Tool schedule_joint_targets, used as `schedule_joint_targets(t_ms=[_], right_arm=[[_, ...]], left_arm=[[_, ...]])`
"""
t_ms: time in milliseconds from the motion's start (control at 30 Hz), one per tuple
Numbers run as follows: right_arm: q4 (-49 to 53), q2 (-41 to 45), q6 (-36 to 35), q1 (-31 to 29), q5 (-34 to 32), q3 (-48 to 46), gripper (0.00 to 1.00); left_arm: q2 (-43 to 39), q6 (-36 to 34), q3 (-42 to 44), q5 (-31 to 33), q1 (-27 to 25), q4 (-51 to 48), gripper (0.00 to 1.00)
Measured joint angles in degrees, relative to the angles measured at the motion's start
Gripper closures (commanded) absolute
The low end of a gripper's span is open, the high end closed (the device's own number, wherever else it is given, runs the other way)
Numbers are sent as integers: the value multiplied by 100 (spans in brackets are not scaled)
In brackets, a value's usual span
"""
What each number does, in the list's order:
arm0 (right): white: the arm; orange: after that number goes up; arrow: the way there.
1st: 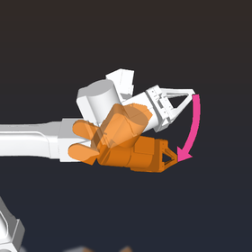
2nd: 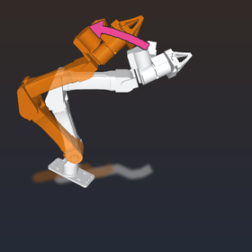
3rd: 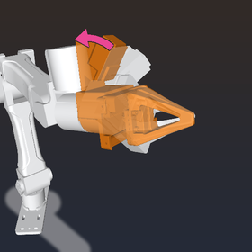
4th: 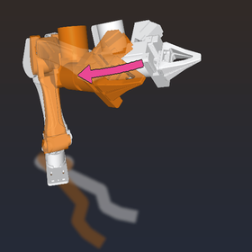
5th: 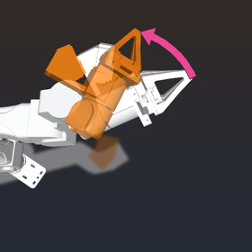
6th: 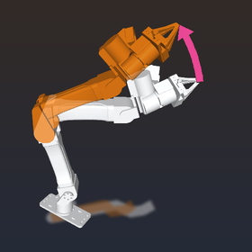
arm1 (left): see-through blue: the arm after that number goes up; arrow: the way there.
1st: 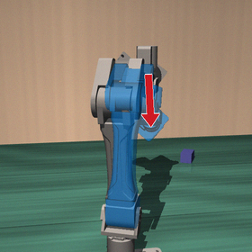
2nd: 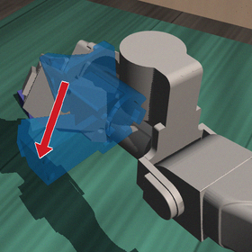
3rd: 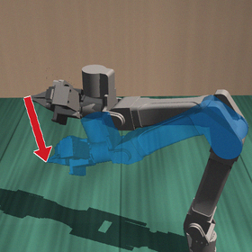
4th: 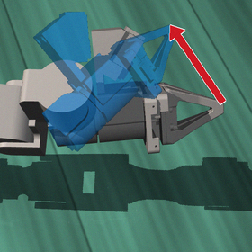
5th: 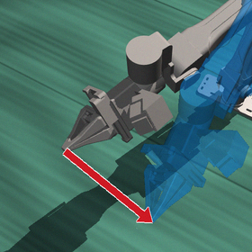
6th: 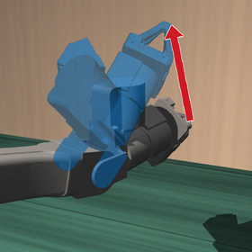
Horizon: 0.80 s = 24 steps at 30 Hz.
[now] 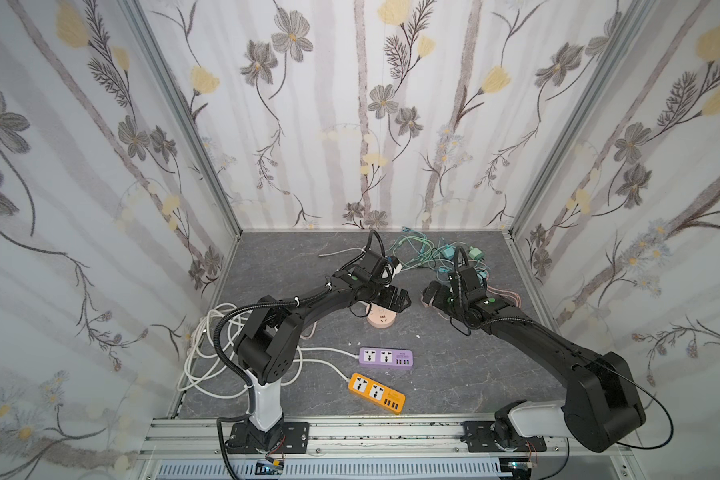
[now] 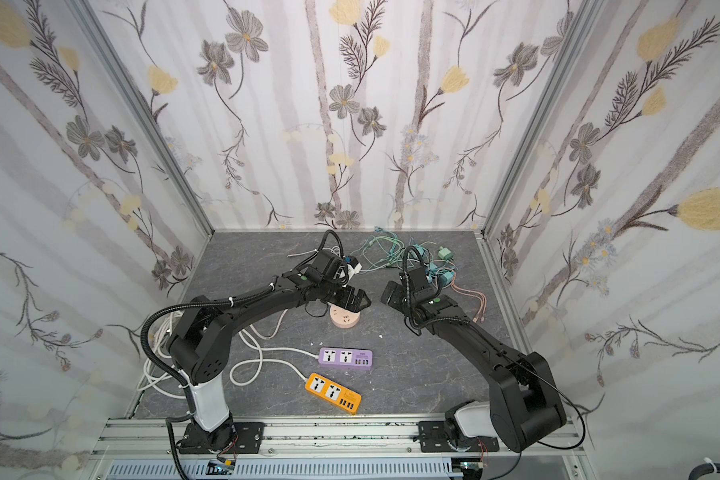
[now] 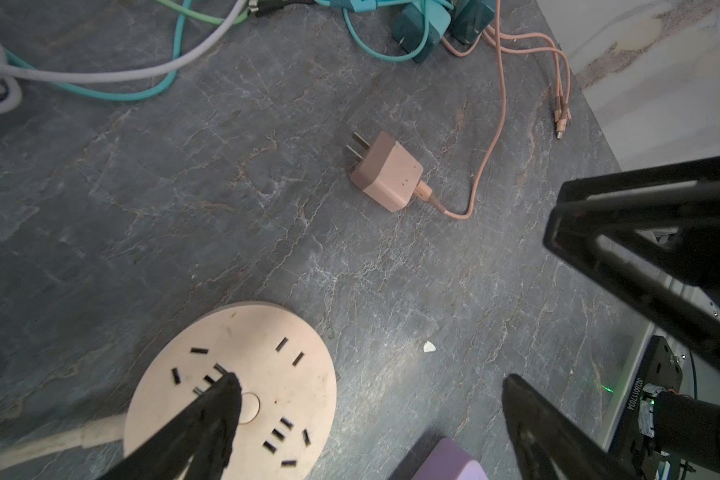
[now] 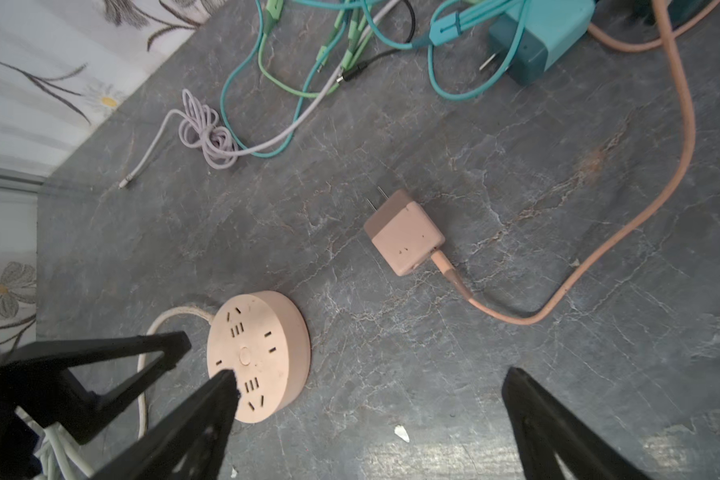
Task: Insert the plug
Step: 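Hold the pink charger up with the right gripper while left gripper approaches it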
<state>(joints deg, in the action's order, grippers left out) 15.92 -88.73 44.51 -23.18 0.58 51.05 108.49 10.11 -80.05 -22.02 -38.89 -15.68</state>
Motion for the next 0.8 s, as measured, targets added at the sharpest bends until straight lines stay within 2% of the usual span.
schedule_joint_targets(t_ms=[67, 167, 433, 600, 800], right_arm=[[-13, -380, -216, 188, 435, 151, 1], [-13, -1049, -433, 319, 715, 531, 1], [262, -2337, -960, 514, 872, 1517, 0], [656, -2896, -1342, 485, 1001, 1996, 8], [890, -2957, -1694, 348, 1058, 1954, 19]], left_arm=[[105, 35, -142, 96, 13, 0, 1], [173, 153, -216, 317, 20, -4, 0], [-133, 516, 129, 798, 133, 42, 0], [-227, 643, 337, 1014, 234, 46, 0], [-269, 706, 378, 1130, 339, 50, 0]])
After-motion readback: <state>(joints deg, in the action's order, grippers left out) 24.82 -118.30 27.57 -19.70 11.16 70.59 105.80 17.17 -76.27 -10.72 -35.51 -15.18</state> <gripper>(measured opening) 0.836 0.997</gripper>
